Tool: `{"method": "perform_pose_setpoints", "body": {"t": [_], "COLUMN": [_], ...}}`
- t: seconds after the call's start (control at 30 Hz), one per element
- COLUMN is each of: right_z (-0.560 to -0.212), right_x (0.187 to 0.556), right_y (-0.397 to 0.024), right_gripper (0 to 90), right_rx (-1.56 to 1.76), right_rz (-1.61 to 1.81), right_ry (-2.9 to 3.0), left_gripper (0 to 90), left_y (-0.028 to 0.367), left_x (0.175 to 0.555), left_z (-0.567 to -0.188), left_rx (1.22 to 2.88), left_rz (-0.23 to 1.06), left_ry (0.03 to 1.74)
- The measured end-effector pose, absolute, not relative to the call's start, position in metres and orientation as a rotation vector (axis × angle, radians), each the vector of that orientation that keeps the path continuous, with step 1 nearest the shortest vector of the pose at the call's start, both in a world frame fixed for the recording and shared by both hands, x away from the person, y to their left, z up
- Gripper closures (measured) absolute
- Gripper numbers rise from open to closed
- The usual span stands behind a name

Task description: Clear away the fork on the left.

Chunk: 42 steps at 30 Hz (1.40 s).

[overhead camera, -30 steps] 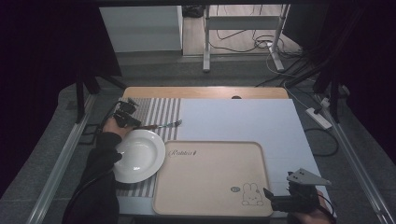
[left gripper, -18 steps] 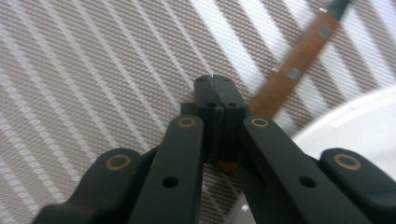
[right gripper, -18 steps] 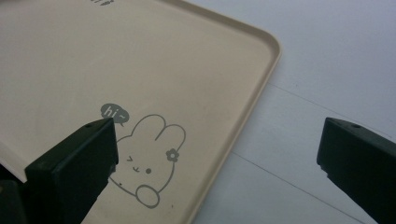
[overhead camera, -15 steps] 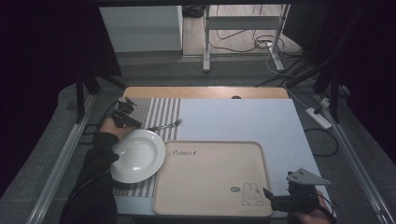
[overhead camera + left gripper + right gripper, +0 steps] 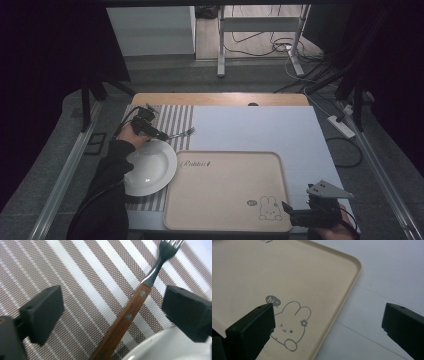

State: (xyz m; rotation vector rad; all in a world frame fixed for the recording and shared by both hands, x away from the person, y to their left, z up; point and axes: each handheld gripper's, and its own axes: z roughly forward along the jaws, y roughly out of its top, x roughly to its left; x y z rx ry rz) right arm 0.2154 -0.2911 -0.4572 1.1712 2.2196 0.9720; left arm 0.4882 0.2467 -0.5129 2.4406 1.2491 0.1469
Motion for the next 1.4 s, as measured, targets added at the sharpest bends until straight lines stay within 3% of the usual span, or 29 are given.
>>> {"method": "perform_pose_setpoints", "body": {"t": [0.27, 0.37, 0.47, 0.5, 0.53, 0.7, 0.87, 1.4], "right_z": [-0.457, -0.457, -0.457, -0.457, -0.457, -0.457, -0.457, -0.457], "right_x": [0.215, 0.215, 0.215, 0.215, 0.215, 0.216, 0.216, 0.216], "right_y": [-0.291, -0.292, -0.292, -0.291, -0.291, -0.291, -0.291, -0.291], "right_gripper": [0.0, 0.0, 0.0, 0.0, 0.0, 0.0, 0.0, 0.0], "right_rx": [1.173, 1.172, 1.172, 1.172, 1.172, 1.168, 1.171, 1.174], "right_rz": [0.974, 0.976, 0.975, 0.974, 0.974, 0.969, 0.969, 0.970], "right_ry": [2.221, 2.221, 2.221, 2.222, 2.222, 2.227, 2.228, 2.227], "left_gripper": [0.0, 3.8, 19.2, 29.0, 29.0, 64.0, 77.5, 77.9], "left_y": [0.230, 0.228, 0.229, 0.230, 0.230, 0.233, 0.236, 0.259], "left_x": [0.496, 0.496, 0.494, 0.493, 0.492, 0.488, 0.488, 0.492], "left_z": [-0.523, -0.523, -0.519, -0.518, -0.516, -0.513, -0.512, -0.503], "left_rx": [2.523, 2.537, 2.541, 2.547, 2.555, 2.593, 2.609, 2.547], "left_rz": [0.178, 0.168, 0.157, 0.158, 0.156, 0.153, 0.114, 0.126], "left_ry": [1.267, 1.237, 1.187, 1.176, 1.156, 1.047, 0.990, 1.040]}}
